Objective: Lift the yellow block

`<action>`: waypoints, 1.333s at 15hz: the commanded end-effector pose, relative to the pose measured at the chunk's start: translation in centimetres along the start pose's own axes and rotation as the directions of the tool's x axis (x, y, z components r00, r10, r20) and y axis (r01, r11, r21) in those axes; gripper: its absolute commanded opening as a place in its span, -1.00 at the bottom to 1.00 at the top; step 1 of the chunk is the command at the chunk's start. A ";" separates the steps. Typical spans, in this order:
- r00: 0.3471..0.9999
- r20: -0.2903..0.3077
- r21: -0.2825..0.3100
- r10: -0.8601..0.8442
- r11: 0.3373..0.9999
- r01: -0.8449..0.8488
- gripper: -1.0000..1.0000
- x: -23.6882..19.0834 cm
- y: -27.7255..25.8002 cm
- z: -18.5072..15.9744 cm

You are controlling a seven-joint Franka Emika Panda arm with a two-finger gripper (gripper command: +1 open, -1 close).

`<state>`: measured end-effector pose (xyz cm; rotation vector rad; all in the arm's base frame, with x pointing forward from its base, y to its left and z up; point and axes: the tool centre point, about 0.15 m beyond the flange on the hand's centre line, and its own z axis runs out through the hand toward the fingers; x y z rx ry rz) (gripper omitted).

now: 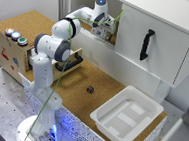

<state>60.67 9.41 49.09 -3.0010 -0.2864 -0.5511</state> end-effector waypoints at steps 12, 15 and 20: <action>0.930 -0.029 -0.107 0.366 0.924 -0.366 -1.00 -16.5 4.0 -2.1; 0.905 -0.009 -0.162 0.426 0.892 -0.422 -1.00 -19.6 6.9 -2.1; 0.872 0.013 -0.192 0.490 0.857 -0.478 -1.00 -23.8 14.5 -1.6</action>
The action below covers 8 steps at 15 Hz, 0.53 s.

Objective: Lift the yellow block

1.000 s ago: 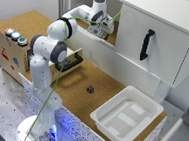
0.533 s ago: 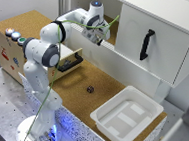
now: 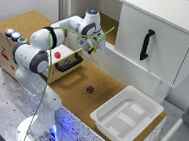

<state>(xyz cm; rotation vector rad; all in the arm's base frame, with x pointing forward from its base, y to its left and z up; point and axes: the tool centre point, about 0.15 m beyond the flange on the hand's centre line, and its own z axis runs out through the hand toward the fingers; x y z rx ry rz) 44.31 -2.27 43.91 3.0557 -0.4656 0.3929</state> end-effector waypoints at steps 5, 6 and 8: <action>0.989 0.033 -0.016 0.145 0.989 -0.144 -1.00 -1.6 17.8 5.8; 0.985 0.040 -0.019 0.169 0.986 -0.168 -1.00 -1.5 19.6 6.3; 0.974 0.042 -0.050 0.224 0.974 -0.222 -1.00 -1.1 24.3 7.2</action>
